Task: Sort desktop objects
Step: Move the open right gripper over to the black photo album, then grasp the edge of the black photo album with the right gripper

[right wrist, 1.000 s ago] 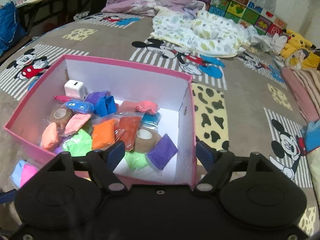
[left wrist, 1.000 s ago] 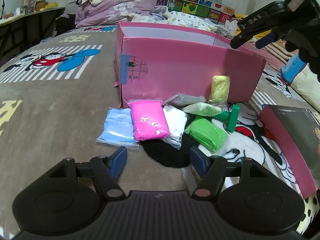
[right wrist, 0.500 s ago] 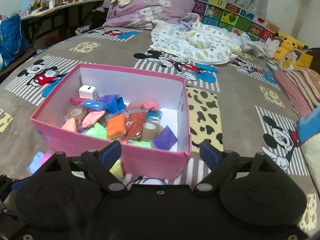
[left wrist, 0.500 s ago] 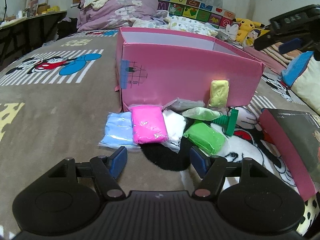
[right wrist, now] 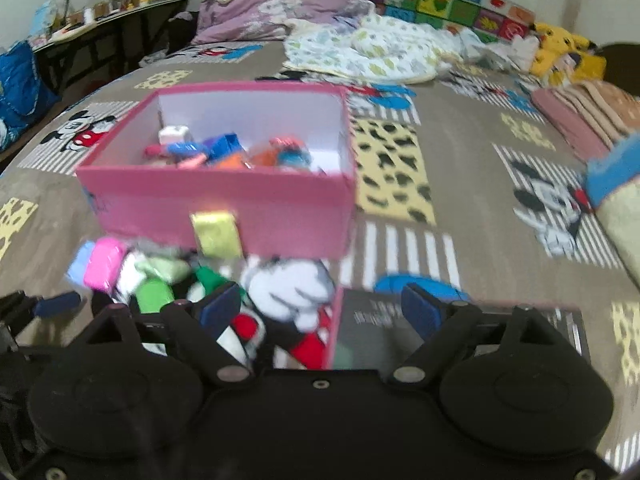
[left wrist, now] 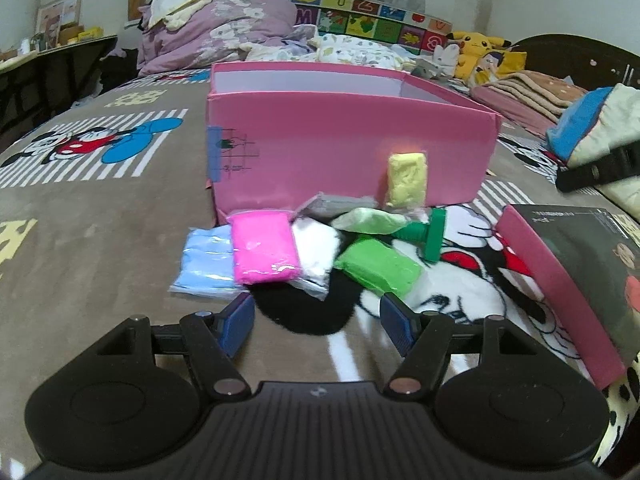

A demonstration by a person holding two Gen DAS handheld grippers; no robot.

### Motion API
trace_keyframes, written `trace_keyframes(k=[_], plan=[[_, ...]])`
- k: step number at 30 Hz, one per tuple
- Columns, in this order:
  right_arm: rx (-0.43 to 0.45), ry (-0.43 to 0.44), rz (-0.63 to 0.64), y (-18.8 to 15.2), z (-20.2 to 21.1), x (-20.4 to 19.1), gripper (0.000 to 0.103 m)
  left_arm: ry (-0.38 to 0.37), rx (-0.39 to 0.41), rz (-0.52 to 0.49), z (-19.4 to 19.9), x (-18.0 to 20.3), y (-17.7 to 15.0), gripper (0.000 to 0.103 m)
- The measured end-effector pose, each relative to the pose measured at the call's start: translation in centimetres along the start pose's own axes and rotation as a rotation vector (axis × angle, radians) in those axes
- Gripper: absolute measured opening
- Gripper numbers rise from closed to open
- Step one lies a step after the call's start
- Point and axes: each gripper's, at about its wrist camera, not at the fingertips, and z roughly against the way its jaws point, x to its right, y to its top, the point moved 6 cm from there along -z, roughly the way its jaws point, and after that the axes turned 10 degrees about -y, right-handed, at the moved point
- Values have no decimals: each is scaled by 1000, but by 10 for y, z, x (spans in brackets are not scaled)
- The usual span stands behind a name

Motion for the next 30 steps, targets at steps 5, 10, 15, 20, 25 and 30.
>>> trace_keyframes(k=[5,10,15,20,25,30], plan=[[-36,-25,-62,-33,1,33,87,-23,13,-32,0,15,-1,68],[-39,-67,-152,-62,11,83,87,-72,31,-15,0,29,-3,68],[-30,-116,-247,-87,20,140,87,-175,51,3,2,59,-7,68],[-15,-187,-293,-113,24,194,87,-216,95,-40,4,97,-15,68],[-17,-176,-377,-134,18,231,87,-314,95,4,0,129,-17,68],[-34,-141,-400,-140,0,245,87,-414,61,44,-14,159,-18,68]])
